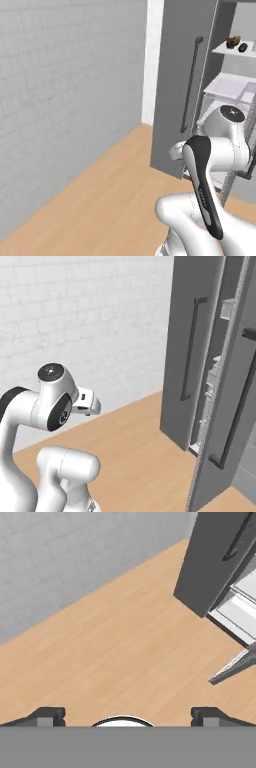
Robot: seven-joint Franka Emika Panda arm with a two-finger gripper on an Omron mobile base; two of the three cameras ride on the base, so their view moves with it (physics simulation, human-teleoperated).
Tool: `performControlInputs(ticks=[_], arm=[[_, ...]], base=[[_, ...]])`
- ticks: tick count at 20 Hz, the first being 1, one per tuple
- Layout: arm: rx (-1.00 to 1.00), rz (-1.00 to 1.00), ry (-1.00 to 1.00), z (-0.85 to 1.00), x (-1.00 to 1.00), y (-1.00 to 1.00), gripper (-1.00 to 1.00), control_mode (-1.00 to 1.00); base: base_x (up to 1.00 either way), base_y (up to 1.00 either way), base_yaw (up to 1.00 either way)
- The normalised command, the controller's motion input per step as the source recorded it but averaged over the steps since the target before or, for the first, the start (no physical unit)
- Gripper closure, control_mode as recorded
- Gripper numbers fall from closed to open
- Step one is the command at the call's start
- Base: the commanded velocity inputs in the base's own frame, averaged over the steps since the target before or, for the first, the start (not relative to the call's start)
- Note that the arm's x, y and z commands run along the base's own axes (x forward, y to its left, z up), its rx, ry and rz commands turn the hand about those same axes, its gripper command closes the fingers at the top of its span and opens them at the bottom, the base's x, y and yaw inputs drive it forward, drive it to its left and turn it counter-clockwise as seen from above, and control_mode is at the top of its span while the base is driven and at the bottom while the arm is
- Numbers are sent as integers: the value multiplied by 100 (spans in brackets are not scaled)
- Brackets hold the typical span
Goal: Place one cucumber and one steak in each tupperware on the nearby counter, to pack two identical lunches.
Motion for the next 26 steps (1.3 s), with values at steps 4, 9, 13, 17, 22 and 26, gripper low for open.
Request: performControlInputs(ticks=[4,9,13,17,22,26], arm=[[0,0,0,0,0,0,-100,100],[0,0,0,0,0,0,-100,100],[0,0,0,0,0,0,-100,100],[0,0,0,0,0,0,-100,100],[0,0,0,0,0,0,-100,100],[0,0,0,0,0,0,-100,100]], base=[[65,59,-79],[77,67,-75],[92,91,-63],[100,61,-45],[100,-7,-17],[95,-28,-8]])
